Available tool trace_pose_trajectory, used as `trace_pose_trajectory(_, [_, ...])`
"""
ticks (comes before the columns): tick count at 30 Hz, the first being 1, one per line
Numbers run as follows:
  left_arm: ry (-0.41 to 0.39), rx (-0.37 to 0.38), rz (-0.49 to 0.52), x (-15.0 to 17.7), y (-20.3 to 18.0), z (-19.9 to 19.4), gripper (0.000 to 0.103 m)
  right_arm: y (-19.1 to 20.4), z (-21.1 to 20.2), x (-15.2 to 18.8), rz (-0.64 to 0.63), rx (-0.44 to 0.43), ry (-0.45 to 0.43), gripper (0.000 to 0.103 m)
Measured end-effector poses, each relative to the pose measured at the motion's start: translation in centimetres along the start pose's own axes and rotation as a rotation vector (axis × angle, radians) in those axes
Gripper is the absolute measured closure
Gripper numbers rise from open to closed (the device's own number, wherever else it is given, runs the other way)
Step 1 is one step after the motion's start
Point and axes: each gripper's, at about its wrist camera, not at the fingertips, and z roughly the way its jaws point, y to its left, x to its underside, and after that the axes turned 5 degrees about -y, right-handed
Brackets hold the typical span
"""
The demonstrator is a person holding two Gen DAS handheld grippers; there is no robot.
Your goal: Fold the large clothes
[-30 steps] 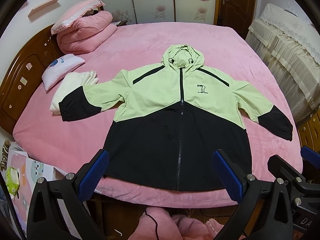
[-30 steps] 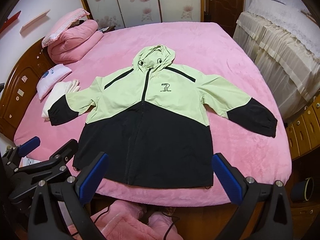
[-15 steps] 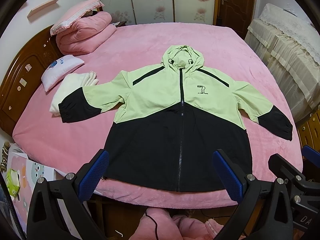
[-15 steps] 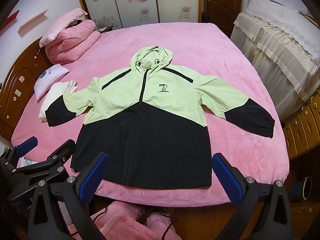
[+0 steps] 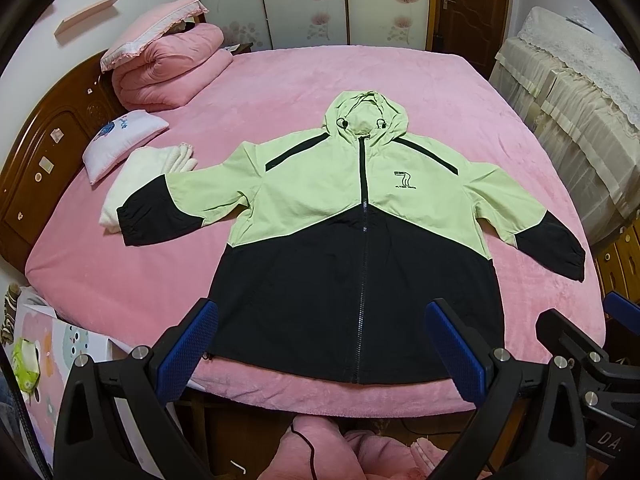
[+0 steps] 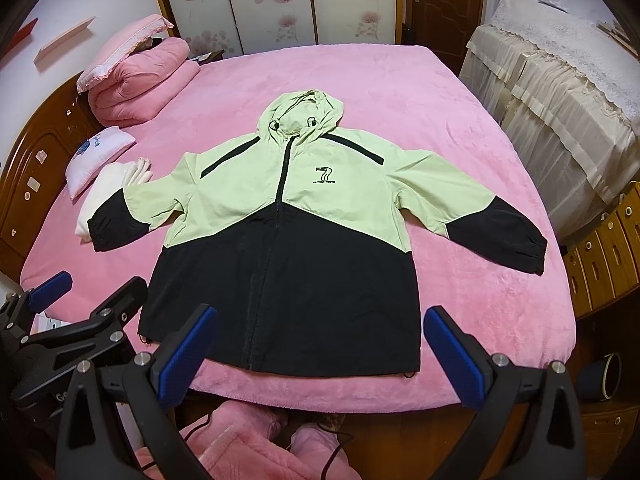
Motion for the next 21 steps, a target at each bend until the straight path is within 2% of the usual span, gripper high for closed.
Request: trace_pose_trajectory(21, [-0.004, 0.005, 0.004, -0.03, 0.02, -0.33, 0.001, -0.58, -0.24, 0.43, 0.01, 0.001, -0.002, 0.0])
